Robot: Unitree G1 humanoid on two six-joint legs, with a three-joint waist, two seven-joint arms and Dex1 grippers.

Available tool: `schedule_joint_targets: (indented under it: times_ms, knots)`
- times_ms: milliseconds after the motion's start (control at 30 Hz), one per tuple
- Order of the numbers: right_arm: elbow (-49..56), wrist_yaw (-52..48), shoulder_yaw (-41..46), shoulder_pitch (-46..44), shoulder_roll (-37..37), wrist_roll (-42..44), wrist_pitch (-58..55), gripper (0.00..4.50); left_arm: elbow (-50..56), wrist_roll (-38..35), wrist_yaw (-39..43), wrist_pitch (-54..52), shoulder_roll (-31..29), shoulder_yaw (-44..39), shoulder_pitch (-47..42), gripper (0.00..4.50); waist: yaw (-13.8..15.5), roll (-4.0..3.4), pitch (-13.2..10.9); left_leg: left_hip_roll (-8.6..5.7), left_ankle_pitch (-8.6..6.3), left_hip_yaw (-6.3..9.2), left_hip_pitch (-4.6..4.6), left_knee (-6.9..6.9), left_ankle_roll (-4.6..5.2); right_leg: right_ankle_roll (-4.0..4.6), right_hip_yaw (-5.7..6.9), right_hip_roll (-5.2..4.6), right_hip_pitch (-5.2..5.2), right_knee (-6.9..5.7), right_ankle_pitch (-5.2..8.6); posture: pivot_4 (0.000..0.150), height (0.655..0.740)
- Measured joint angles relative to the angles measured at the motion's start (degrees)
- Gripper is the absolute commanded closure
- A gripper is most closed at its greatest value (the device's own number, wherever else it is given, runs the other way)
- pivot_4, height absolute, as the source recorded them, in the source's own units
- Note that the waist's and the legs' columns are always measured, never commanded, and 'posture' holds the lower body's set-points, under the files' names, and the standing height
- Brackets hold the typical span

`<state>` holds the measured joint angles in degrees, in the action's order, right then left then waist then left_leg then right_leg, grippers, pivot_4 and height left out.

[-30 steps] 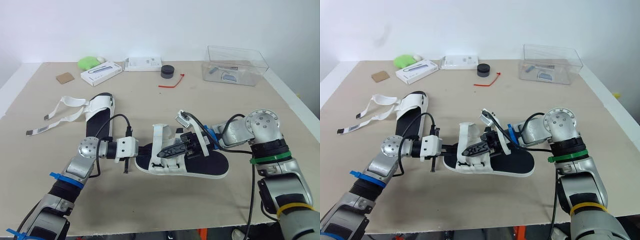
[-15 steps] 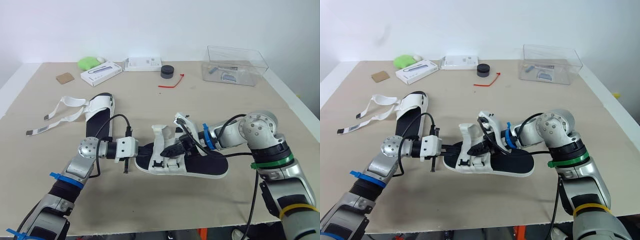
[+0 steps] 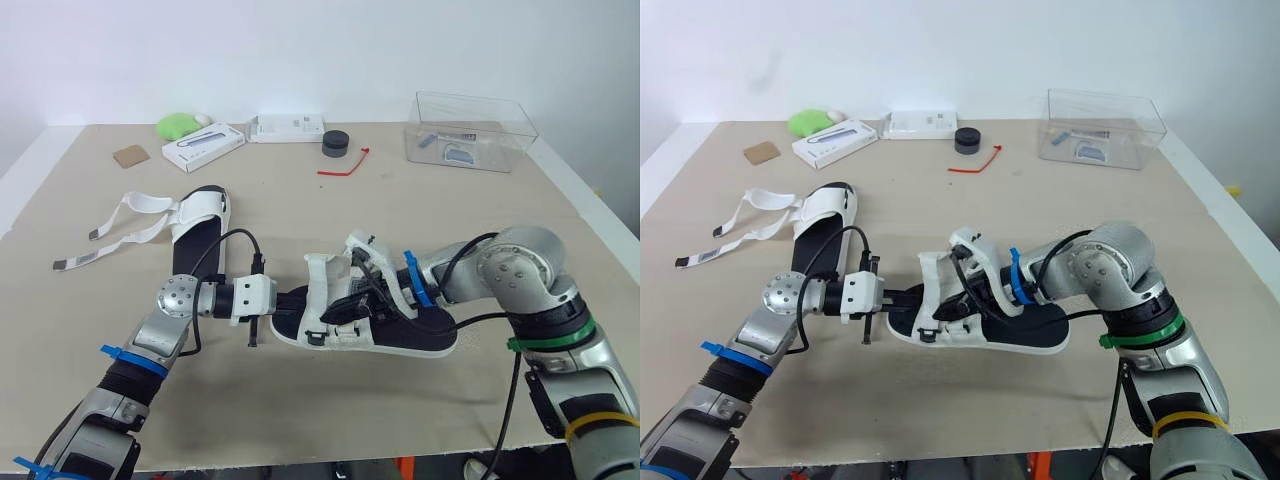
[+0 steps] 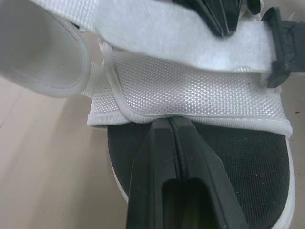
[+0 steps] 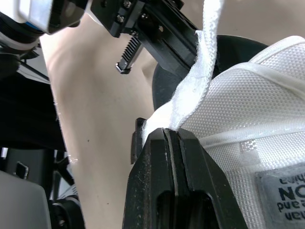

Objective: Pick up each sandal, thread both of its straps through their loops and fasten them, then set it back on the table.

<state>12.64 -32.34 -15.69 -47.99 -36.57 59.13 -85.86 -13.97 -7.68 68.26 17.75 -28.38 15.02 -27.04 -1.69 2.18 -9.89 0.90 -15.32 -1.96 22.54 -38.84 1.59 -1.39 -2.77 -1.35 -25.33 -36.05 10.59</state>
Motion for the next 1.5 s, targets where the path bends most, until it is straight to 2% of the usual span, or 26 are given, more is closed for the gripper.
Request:
schedule_joint_targets:
  times_ms: [433,533,567,767,967,1000,1033,1067,1100,1500]
  knots:
    - [-0.6,0.3,6.0,-1.2,5.5,-0.8,-6.0,4.44,-0.8,0.3,-0.3,0.6,0.0,0.0,-0.4,4.5,0.0,0.0,0.0,0.0,0.02,0.02,0.0,-0.02,-0.02,0.2,0.03,0.0,0.0,-0.03,-0.14,0.15,0.74]
    - [-0.4,0.0,7.2,-1.5,5.5,-0.8,-6.8,3.59,-1.1,0.6,-0.3,0.7,0.2,0.2,-0.7,4.5,0.0,0.0,0.0,-0.01,0.02,0.02,0.0,-0.02,-0.02,0.19,0.03,0.0,0.0,-0.03,-0.14,0.15,0.74]
    - [0.3,0.0,7.3,-1.5,5.0,-0.9,-6.7,3.13,-1.2,0.5,-0.3,0.8,0.3,0.1,-0.7,4.5,0.0,0.0,0.0,-0.01,0.02,0.04,0.01,-0.02,-0.02,0.2,0.04,0.0,-0.01,-0.03,-0.13,0.15,0.74]
    - [1.2,0.1,7.7,-1.6,5.8,-2.0,-6.3,3.13,-1.2,0.6,-0.3,0.9,0.3,0.1,-0.7,4.5,0.0,0.0,0.0,-0.02,0.02,0.06,0.01,-0.02,-0.02,0.19,0.05,0.0,0.0,-0.03,-0.13,0.15,0.74]
    - [-2.9,0.5,9.0,-4.5,7.5,-5.4,-4.9,3.13,-1.3,0.6,-0.3,0.9,0.4,0.1,-0.7,4.5,0.0,0.0,0.0,-0.02,0.02,0.06,0.0,-0.02,-0.02,0.2,0.06,0.01,0.0,-0.03,-0.13,0.15,0.74]
    - [-3.8,0.7,9.1,-4.9,7.9,-6.1,-4.7,3.64,-1.3,0.7,-0.3,1.0,0.4,0.1,-0.8,4.5,0.0,0.0,0.0,-0.02,0.02,0.07,0.01,-0.02,-0.02,0.21,0.06,0.0,0.01,-0.03,-0.14,0.15,0.74]
    - [-4.3,1.0,9.3,-4.9,8.3,-6.5,-4.7,3.89,-1.3,0.7,-0.4,1.0,0.4,0.1,-0.8,4.5,0.0,0.0,0.0,-0.03,0.02,0.07,0.01,-0.02,-0.02,0.22,0.06,0.0,0.01,-0.03,-0.14,0.15,0.74]
    - [-4.8,1.2,9.7,-4.9,8.9,-6.7,-4.9,4.35,-1.3,0.8,-0.4,1.0,0.4,0.1,-0.8,4.5,0.0,0.0,0.0,-0.03,0.02,0.06,0.01,-0.02,-0.02,0.25,0.06,0.0,0.0,-0.03,-0.16,0.15,0.74]
    - [-5.1,1.3,9.8,-4.9,9.4,-6.9,-5.2,4.44,-1.3,0.8,-0.4,1.0,0.4,0.1,-0.8,4.5,0.0,-0.01,0.0,-0.03,0.02,0.06,0.02,-0.02,-0.02,0.27,0.06,-0.01,0.0,-0.03,-0.17,0.15,0.74]
    - [4.6,4.1,11.9,3.3,8.9,-2.1,-6.1,4.44,-1.1,0.9,-0.5,1.0,0.4,0.1,-0.8,4.5,0.0,-0.01,0.0,-0.05,0.02,0.15,0.02,-0.02,-0.02,0.21,0.12,-0.03,0.02,-0.03,-0.13,0.15,0.74]
